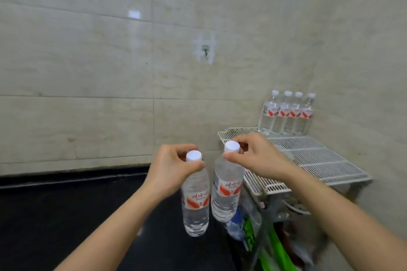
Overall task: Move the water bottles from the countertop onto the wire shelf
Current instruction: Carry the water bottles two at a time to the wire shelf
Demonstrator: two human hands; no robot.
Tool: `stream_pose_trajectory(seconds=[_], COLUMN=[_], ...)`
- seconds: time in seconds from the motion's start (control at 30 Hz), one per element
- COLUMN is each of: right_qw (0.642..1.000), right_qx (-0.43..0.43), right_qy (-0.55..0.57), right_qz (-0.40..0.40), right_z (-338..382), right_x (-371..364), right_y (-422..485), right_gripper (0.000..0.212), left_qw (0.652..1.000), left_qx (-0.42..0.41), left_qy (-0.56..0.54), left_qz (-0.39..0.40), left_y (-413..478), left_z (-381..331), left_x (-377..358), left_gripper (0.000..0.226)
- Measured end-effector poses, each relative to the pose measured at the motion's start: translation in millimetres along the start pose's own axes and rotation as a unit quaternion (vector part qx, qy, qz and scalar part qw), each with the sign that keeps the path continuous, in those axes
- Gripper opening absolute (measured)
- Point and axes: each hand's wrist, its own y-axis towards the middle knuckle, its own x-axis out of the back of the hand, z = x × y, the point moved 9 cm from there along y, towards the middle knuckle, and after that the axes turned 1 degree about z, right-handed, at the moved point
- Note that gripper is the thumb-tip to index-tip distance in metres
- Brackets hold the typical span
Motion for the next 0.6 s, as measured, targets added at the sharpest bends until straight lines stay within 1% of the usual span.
stream_pose_trajectory(seconds=[0.13,0.2,0.27,0.33,0.37,0.43,0.5,0.53,0.6], right_qw=[0.999,0.997,0.996,0.995,0.994,0.993,0.991,0.99,0.988], right_qx=[0.014,0.012,0.004,-0.001,-0.005,-0.019,-0.036,-0.045,-0.058], right_qy=[0.013,0.022,0.024,0.025,0.023,0.022,0.028,0.025,0.017], right_qz=[-0.05,-0.078,-0.089,-0.095,-0.103,-0.111,-0.125,-0.134,-0.144], right_z=[-38,-60,-84,-101,-113,-138,-165,-179,-209], right_x=[81,116,144,163,174,191,207,216,230], right_y=[3,4,5,6,5,6,8,10,15], right_gripper=[0.034,0.035,0.03,0.03,0.029,0.025,0.022,0.022,0.022], left_qw=[0.998,0.996,0.995,0.995,0.994,0.993,0.992,0.991,0.989], left_qx=[-0.016,-0.028,-0.041,-0.051,-0.061,-0.083,-0.095,-0.096,-0.097], left_qy=[-0.06,-0.083,-0.084,-0.084,-0.088,-0.087,-0.083,-0.086,-0.099], left_qz=[-0.018,-0.022,-0.026,-0.023,-0.012,0.016,0.029,0.034,0.057], left_y=[41,63,85,103,113,130,148,158,178], left_z=[-52,-77,-97,-113,-122,-136,-147,-148,-150], left_x=[-51,-80,-110,-132,-147,-178,-205,-219,-251], left_gripper=[0.023,0.028,0.036,0.041,0.036,0.019,0.031,0.03,0.015])
